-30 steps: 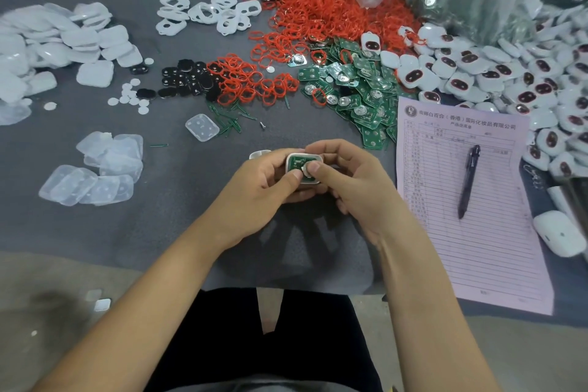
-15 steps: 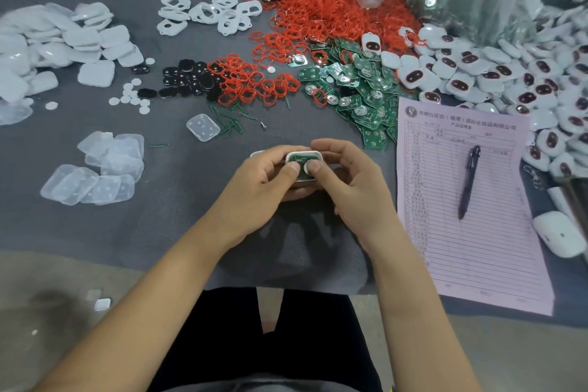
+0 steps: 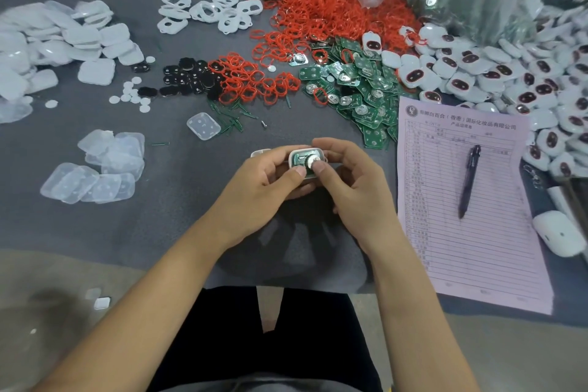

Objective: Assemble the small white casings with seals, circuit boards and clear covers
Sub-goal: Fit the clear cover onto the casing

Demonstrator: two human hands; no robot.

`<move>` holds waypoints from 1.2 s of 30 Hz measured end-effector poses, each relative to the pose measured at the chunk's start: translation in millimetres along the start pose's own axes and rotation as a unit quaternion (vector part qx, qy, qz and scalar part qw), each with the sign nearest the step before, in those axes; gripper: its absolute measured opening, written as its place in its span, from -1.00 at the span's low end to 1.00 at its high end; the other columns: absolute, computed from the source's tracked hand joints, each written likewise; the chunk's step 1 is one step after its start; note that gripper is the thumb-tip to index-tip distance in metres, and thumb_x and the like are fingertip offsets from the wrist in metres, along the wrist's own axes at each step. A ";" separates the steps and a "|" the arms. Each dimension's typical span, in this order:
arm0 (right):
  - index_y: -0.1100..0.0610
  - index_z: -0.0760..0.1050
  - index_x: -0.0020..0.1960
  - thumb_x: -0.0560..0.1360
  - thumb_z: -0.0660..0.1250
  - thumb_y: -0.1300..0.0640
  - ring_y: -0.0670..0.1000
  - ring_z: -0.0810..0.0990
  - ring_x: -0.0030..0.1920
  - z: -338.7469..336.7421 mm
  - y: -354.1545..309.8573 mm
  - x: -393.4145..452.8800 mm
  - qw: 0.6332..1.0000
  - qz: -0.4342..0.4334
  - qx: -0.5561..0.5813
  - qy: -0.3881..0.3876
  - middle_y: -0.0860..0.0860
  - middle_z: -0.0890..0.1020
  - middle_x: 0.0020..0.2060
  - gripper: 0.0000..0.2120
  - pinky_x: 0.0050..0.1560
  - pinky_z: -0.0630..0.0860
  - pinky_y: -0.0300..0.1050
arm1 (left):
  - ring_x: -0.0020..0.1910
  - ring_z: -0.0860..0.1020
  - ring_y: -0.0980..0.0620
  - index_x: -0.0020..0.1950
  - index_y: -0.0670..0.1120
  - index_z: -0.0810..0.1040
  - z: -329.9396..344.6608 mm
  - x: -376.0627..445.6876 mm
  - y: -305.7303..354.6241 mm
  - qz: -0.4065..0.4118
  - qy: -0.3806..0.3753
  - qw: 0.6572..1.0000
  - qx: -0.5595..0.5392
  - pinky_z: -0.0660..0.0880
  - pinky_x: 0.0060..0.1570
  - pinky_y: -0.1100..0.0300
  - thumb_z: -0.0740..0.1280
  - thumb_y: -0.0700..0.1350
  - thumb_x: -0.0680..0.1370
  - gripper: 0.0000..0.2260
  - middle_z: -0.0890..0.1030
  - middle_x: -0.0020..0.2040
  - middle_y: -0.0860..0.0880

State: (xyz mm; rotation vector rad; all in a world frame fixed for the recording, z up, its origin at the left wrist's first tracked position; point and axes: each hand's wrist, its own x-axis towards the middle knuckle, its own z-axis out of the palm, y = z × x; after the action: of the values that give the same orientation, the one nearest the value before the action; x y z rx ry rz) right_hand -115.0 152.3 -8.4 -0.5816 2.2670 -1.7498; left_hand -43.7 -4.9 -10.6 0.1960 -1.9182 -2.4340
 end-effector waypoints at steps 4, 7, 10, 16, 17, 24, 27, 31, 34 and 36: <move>0.03 0.62 0.23 0.61 0.38 0.27 0.16 0.52 -0.31 0.6 -1.8 0.0 1.000 -0.004 0.007 -0.001 -0.03 0.71 -0.04 -0.75 -0.37 0.45 -0.14 | 0.25 0.66 0.00 0.36 -0.16 0.56 1.9 0.4 1.7 -0.017 0.010 1.000 -0.009 0.60 0.14 0.23 0.14 -0.28 0.74 -0.72 0.69 0.25 -0.06; 0.04 0.63 0.21 0.60 0.38 0.30 0.28 0.53 -0.27 0.9 -2.4 -0.4 1.000 -0.010 0.008 -0.002 -0.01 0.71 -0.04 -0.74 -0.37 0.45 -0.11 | 0.21 0.67 0.02 0.36 -0.18 0.55 3.0 0.1 1.4 -0.021 0.021 1.000 -0.004 0.60 0.10 0.26 0.12 -0.31 0.74 -0.71 0.69 0.22 -0.06; 0.06 0.63 0.21 0.60 0.38 0.31 0.27 0.53 -0.29 0.9 -2.3 -1.4 1.000 -0.018 0.008 -0.004 0.00 0.71 -0.05 -0.75 -0.37 0.46 -0.09 | 0.20 0.68 0.03 0.35 -0.17 0.56 3.3 -0.1 1.6 -0.018 0.021 1.000 0.006 0.61 0.09 0.27 0.12 -0.34 0.73 -0.70 0.71 0.18 -0.02; 0.03 0.66 0.12 0.62 0.39 0.26 -0.08 0.68 -0.12 3.7 -3.8 -0.4 0.999 -0.028 0.031 0.013 -0.08 0.73 -0.09 -0.82 -0.16 0.55 -0.27 | 0.20 0.67 0.02 0.32 -0.14 0.57 2.0 -0.3 -0.2 -0.010 0.018 1.000 0.013 0.61 0.11 0.24 0.13 -0.36 0.72 -0.70 0.71 0.18 -0.01; 0.05 0.66 0.11 0.61 0.39 0.27 -0.06 0.68 -0.10 4.4 -3.2 0.4 0.999 -0.028 0.028 0.018 -0.05 0.73 -0.09 -0.83 -0.10 0.57 -0.21 | 0.20 0.68 0.03 0.33 -0.15 0.56 1.8 -0.4 -0.8 -0.008 0.019 1.000 0.016 0.61 0.10 0.25 0.14 -0.36 0.72 -0.70 0.71 0.17 -0.02; 0.09 0.65 0.03 0.60 0.39 0.30 0.07 0.65 -0.15 11.1 -4.8 0.8 0.998 -0.026 0.025 0.044 0.02 0.71 -0.15 -0.86 -0.12 0.57 -0.08 | 0.19 0.68 0.03 0.25 -0.02 0.59 1.7 -1.4 -2.0 0.005 0.015 0.999 0.033 0.62 0.09 0.24 0.13 -0.30 0.74 -0.69 0.72 0.12 0.06; 0.09 0.63 0.02 0.61 0.37 0.30 0.11 0.65 -0.14 14.1 -6.2 1.6 0.999 -0.024 0.020 0.041 0.04 0.70 -0.15 -0.86 -0.11 0.58 -0.03 | 0.18 0.68 0.03 0.25 -0.02 0.59 2.3 -2.0 -1.8 0.005 0.020 0.999 0.033 0.62 0.08 0.24 0.12 -0.29 0.74 -0.70 0.70 0.15 0.03; 0.09 0.61 0.03 0.62 0.36 0.29 0.06 0.65 -0.16 17.1 -8.0 2.0 0.999 -0.037 -0.001 0.041 -0.01 0.69 -0.16 -0.87 -0.14 0.57 -0.10 | 0.16 0.69 0.02 0.25 -0.03 0.60 1.9 -4.1 -1.1 0.014 0.032 0.999 0.034 0.63 0.07 0.23 0.15 -0.26 0.74 -0.73 0.71 0.13 0.05; 0.06 0.61 0.04 0.62 0.35 0.29 0.09 0.61 -0.22 19.9 -7.5 2.0 0.998 -0.047 -0.016 0.038 -0.03 0.68 -0.17 -0.85 -0.19 0.53 -0.08 | 0.15 0.69 0.03 0.25 -0.03 0.61 1.9 -6.6 0.2 0.030 0.047 0.998 0.039 0.64 0.06 0.22 0.20 -0.26 0.73 -0.76 0.71 0.12 0.10; 0.06 0.61 0.06 0.62 0.34 0.27 -0.03 0.58 -0.27 23.3 -7.5 3.2 0.997 -0.058 -0.019 0.044 -0.08 0.66 -0.18 -0.86 -0.23 0.49 -0.22 | 0.15 0.69 0.03 0.26 -0.07 0.61 1.6 -7.0 1.2 0.035 0.059 0.997 0.034 0.63 0.07 0.21 0.20 -0.27 0.72 -0.76 0.71 0.12 0.08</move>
State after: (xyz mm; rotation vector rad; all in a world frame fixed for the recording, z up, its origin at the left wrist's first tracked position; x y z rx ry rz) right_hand -107.2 128.9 -7.2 -0.6705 2.3745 -1.8224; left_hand -37.1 -3.0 -8.6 0.2645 -1.9252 -2.2613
